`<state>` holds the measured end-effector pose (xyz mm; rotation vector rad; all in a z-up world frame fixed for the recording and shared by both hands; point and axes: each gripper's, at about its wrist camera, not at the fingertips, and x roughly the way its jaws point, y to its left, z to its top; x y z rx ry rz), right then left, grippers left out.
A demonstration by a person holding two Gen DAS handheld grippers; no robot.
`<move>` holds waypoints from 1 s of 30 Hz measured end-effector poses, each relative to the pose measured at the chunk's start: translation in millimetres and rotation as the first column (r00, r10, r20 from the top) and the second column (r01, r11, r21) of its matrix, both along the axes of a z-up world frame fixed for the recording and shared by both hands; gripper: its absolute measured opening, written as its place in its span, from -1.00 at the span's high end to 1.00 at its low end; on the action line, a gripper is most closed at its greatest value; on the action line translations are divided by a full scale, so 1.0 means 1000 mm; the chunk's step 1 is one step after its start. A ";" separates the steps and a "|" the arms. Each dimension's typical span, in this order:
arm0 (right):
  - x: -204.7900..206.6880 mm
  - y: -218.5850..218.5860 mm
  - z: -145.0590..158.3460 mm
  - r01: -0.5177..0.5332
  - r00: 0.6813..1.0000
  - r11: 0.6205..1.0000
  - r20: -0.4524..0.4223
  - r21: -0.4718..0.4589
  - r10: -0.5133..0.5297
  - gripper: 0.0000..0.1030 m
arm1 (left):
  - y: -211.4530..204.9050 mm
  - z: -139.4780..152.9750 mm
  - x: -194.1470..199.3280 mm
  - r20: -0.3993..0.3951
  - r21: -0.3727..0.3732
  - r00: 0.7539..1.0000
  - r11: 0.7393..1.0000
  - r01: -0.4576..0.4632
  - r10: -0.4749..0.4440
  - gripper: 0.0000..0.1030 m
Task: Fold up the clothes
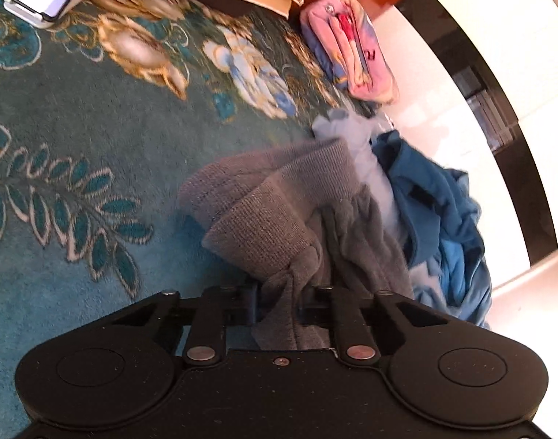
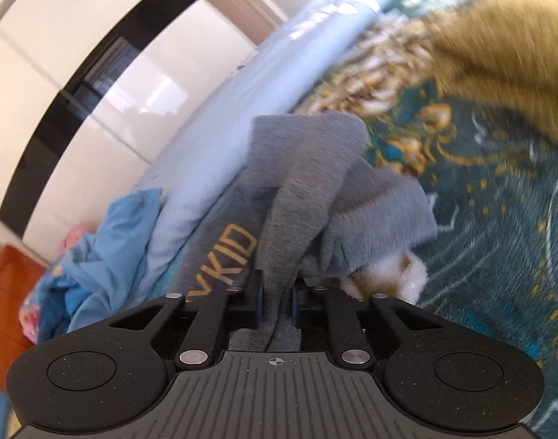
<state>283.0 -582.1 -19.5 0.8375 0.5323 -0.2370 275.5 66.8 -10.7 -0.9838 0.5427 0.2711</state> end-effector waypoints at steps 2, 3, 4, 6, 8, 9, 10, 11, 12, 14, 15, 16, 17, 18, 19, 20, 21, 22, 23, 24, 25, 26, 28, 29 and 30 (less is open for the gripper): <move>-0.004 0.005 0.012 -0.008 1.000 1.000 0.011 -0.019 0.008 0.82 | 0.002 0.008 -0.002 0.015 -0.010 1.000 1.000 -0.018 0.018 0.80; -0.007 0.007 0.019 -0.010 1.000 1.000 0.023 -0.022 0.011 0.82 | 0.004 0.014 -0.004 0.035 -0.015 0.999 1.000 -0.020 0.021 0.81; -0.011 0.010 0.025 -0.014 0.999 0.999 0.035 -0.030 0.015 0.82 | 0.006 0.021 -0.008 0.052 -0.009 0.999 1.000 -0.014 0.014 0.81; -0.023 0.017 0.038 -0.025 0.998 0.999 0.052 -0.048 0.027 0.83 | 0.010 0.035 -0.018 0.083 0.010 0.997 1.000 0.002 -0.002 0.82; -0.041 0.026 0.048 -0.039 0.997 0.998 0.070 -0.058 0.043 0.83 | 0.022 0.047 -0.034 0.107 0.018 0.994 1.000 0.019 -0.020 0.82; -0.051 0.030 0.051 -0.045 0.996 0.997 0.068 -0.066 0.050 0.83 | 0.030 0.051 -0.043 0.109 0.020 0.994 1.000 0.022 -0.024 0.82; -0.062 0.034 0.054 -0.052 0.996 0.996 0.066 -0.073 0.057 0.83 | 0.038 0.051 -0.052 0.103 0.024 0.994 0.999 0.024 -0.026 0.82; -0.075 0.037 0.056 -0.058 0.996 0.995 0.063 -0.075 0.063 0.83 | 0.047 0.049 -0.061 0.095 0.029 0.995 0.999 0.025 -0.028 0.82; -0.089 0.039 0.055 -0.063 0.996 0.996 0.053 -0.070 0.067 0.83 | 0.056 0.048 -0.070 0.087 0.033 0.996 0.999 0.027 -0.030 0.82; -0.108 0.043 0.047 -0.072 0.997 0.995 0.017 -0.064 0.073 0.83 | 0.069 0.035 -0.086 0.052 0.009 0.998 1.000 0.024 -0.024 0.82; -0.116 0.045 0.042 -0.076 0.997 0.995 -0.004 -0.059 0.075 0.83 | 0.076 0.028 -0.093 0.032 -0.005 0.999 1.000 0.021 -0.021 0.81; -0.120 0.046 0.036 -0.080 0.997 0.995 -0.023 -0.051 0.079 0.82 | 0.080 0.020 -0.099 0.014 -0.022 1.000 0.999 0.024 -0.023 0.81; -0.123 0.046 0.031 -0.081 0.996 0.996 -0.041 -0.044 0.079 0.82 | 0.081 0.016 -0.102 0.005 -0.033 1.000 0.999 0.027 -0.027 0.81; -0.125 0.046 0.028 -0.080 0.996 0.996 -0.049 -0.034 0.079 0.81 | 0.082 0.012 -0.104 -0.002 -0.043 1.000 0.999 0.030 -0.030 0.79; -0.126 0.044 0.026 -0.074 0.996 0.997 -0.047 -0.022 0.073 0.82 | 0.083 0.008 -0.106 -0.009 -0.052 0.999 0.998 0.032 -0.033 0.78; -0.127 0.043 0.024 -0.069 0.997 0.998 -0.044 -0.011 0.068 0.81 | 0.083 0.005 -0.108 -0.015 -0.062 0.999 0.997 0.035 -0.036 0.77; -0.127 0.043 0.025 -0.064 0.997 0.998 -0.038 -0.003 0.063 0.78 | 0.084 0.005 -0.110 -0.016 -0.060 0.999 0.997 0.037 -0.038 0.74; -0.127 0.043 0.025 -0.059 0.998 0.998 -0.035 0.001 0.059 0.76 | 0.084 0.008 -0.110 -0.022 -0.040 0.999 0.998 0.047 -0.048 0.71; -0.127 0.044 0.026 -0.057 0.998 0.998 -0.037 -0.003 0.057 0.76 | 0.084 0.012 -0.110 -0.030 -0.016 0.998 0.998 0.059 -0.059 0.64; -0.127 0.045 0.028 -0.057 0.998 0.998 -0.040 -0.010 0.057 0.75 | 0.084 0.016 -0.110 -0.039 0.008 0.996 0.997 0.075 -0.074 0.61; -0.129 0.047 0.030 -0.060 0.997 0.998 -0.044 -0.021 0.059 0.71 | 0.085 0.020 -0.112 -0.042 0.024 0.995 0.996 0.089 -0.087 0.60; -0.131 0.048 0.031 -0.064 0.997 0.997 -0.046 -0.033 0.062 0.70 | 0.086 0.023 -0.113 -0.044 0.039 0.994 0.994 0.101 -0.099 0.59; -0.140 0.048 0.031 -0.069 0.997 0.996 -0.039 -0.051 0.067 0.61 | 0.087 0.029 -0.118 -0.051 0.075 0.991 0.989 0.128 -0.125 0.53; -0.145 0.047 0.031 -0.065 0.997 0.996 -0.035 -0.053 0.063 0.58 | 0.088 0.032 -0.121 -0.057 0.099 0.989 0.985 0.142 -0.137 0.46; -0.150 0.046 0.032 -0.057 0.998 0.997 -0.034 -0.058 0.055 0.47 | 0.089 0.035 -0.124 -0.060 0.129 0.987 0.979 0.156 -0.150 0.41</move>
